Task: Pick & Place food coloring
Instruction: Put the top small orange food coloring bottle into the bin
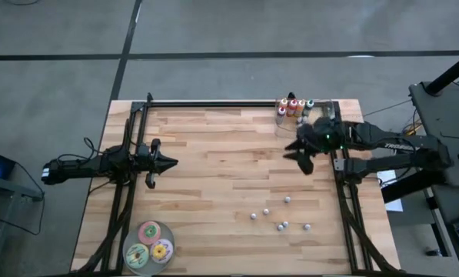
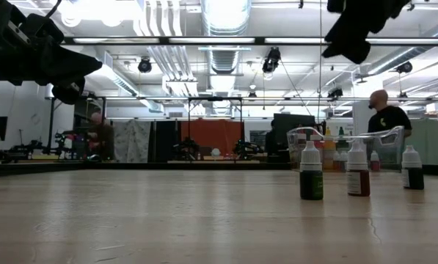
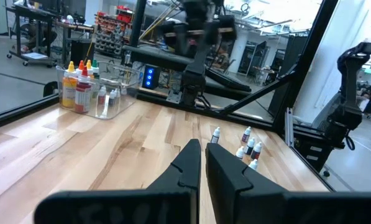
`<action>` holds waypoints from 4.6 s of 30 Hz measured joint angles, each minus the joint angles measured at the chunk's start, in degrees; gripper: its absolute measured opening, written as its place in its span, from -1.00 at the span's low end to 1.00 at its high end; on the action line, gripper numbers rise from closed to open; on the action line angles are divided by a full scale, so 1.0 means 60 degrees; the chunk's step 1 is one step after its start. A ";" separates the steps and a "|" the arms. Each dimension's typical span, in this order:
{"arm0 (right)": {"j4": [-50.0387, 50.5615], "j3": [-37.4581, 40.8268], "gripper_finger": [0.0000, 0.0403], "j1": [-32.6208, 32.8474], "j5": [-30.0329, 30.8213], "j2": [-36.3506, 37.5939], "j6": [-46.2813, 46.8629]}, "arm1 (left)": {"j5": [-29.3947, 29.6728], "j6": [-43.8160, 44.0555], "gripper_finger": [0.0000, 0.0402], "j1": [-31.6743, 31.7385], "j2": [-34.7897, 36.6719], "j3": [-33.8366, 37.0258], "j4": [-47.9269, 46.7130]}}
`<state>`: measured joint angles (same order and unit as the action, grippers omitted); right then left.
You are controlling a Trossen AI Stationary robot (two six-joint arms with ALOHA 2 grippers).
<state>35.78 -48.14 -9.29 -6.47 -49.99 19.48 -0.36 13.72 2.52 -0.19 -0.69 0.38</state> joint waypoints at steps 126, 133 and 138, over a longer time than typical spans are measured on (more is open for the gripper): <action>-0.0969 0.1541 -0.23 0.4906 0.0817 -0.5039 -0.1809 | 0.0000 -0.0004 -1.00 0.0000 -0.0004 0.0000 0.0004; -0.0704 0.1500 -0.20 0.4903 0.0717 -0.4822 -0.1750 | 0.0000 -0.0003 -1.00 0.0000 -0.0004 -0.0002 0.0004; -0.0423 0.1432 -0.22 0.4904 0.0741 -0.4613 -0.1744 | 0.0000 0.0000 -1.00 0.0000 -0.0003 -0.0001 0.0004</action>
<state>33.24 -39.55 20.13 -2.03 -77.67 9.02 -0.36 13.72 2.52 -0.20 -0.69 0.40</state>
